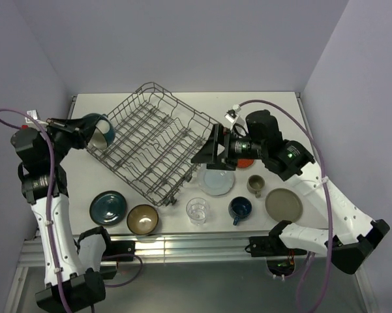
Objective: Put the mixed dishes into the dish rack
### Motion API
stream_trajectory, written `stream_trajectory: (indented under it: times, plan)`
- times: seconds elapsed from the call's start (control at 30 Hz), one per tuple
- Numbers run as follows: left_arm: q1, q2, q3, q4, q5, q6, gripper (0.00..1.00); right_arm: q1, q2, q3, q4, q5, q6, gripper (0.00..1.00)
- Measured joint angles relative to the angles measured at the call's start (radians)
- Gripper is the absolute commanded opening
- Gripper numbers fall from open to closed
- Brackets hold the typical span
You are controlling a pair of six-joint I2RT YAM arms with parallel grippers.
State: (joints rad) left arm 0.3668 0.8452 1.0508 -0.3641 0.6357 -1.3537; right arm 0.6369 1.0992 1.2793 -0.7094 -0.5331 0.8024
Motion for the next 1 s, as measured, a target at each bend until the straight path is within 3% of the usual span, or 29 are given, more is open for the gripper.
stream_trajectory:
  times: [0.2, 0.37, 0.43, 0.57, 0.77, 1.0]
  plan:
    - [-0.061, -0.111, -0.191, 0.506, 0.074, -0.226, 0.00, -0.025, 0.007, -0.228, 0.549, -0.167, 0.520, 1.00]
    - [-0.129, -0.155, -0.299, 0.826, 0.040, -0.342, 0.00, -0.003, 0.061, -0.310, 0.919, -0.106, 0.920, 1.00]
    - [-0.166, -0.166, -0.343, 0.938, 0.005, -0.370, 0.00, 0.024, 0.087, -0.309, 1.022, -0.044, 1.009, 1.00]
    - [-0.227, -0.160, -0.382, 1.089, -0.060, -0.381, 0.00, 0.113, 0.149, -0.295, 1.189, 0.101, 1.115, 1.00]
    - [-0.283, -0.096, -0.398, 1.347, -0.119, -0.387, 0.00, 0.232, 0.263, -0.208, 1.278, 0.283, 1.172, 1.00]
    - [-0.327, 0.013, -0.411, 1.541, -0.137, -0.408, 0.00, 0.294, 0.419, -0.102, 1.390, 0.387, 1.187, 1.00]
